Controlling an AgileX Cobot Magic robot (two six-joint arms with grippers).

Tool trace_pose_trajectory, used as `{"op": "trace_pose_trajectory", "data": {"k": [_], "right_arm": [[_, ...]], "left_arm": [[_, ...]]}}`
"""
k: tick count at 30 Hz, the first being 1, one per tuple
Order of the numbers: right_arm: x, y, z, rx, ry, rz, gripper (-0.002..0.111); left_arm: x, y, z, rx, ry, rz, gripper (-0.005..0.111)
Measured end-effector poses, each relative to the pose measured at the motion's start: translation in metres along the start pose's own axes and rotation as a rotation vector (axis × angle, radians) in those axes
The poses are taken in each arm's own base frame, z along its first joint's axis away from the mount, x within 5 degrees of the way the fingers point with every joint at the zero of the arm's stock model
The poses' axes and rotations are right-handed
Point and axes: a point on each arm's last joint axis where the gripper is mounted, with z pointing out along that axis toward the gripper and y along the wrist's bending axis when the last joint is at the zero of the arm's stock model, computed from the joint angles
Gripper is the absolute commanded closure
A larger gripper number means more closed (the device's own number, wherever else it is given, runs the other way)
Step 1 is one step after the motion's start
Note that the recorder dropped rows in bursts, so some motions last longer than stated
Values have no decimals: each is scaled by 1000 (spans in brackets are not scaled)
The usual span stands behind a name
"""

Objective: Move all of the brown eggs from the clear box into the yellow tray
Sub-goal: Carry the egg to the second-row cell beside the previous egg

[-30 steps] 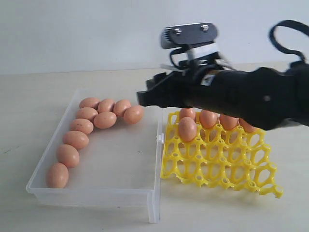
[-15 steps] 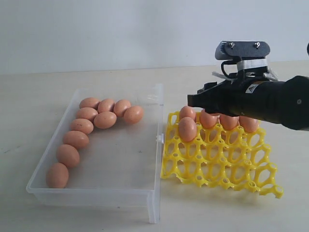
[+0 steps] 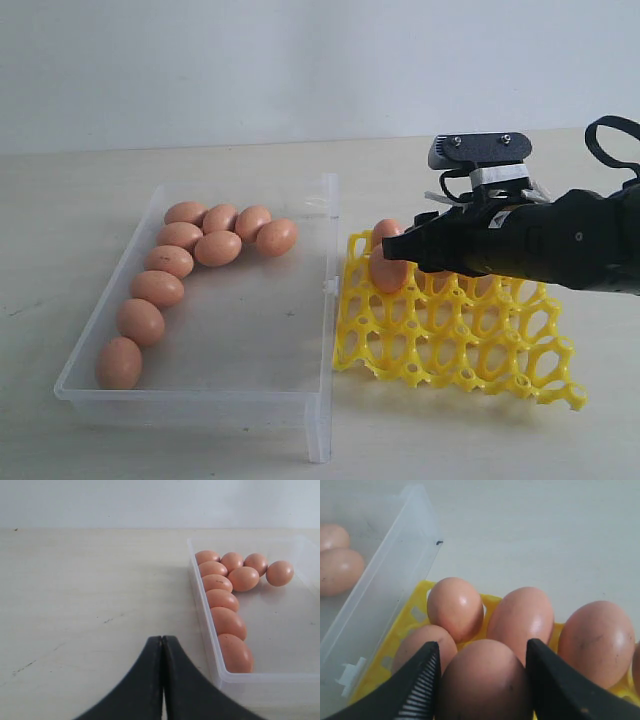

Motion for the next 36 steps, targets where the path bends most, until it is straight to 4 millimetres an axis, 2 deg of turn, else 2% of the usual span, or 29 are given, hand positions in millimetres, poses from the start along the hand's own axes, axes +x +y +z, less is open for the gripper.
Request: {"op": "trace_pose_trajectory", "data": {"k": [24,26,33,36], "right_arm": [[-2,-2,4,15,-49,-2,108],[-2,-1,4,13,-50,-10,104],[-2,-1,4,9,-52,-24,71],[-3,-1,4,10,-54,-24,61]], "left_arm": [[0,0,0,0,0,0,107],[0,0,0,0,0,0,107],[0,0,0,0,0,0,107],[0,0,0,0,0,0,107]]}}
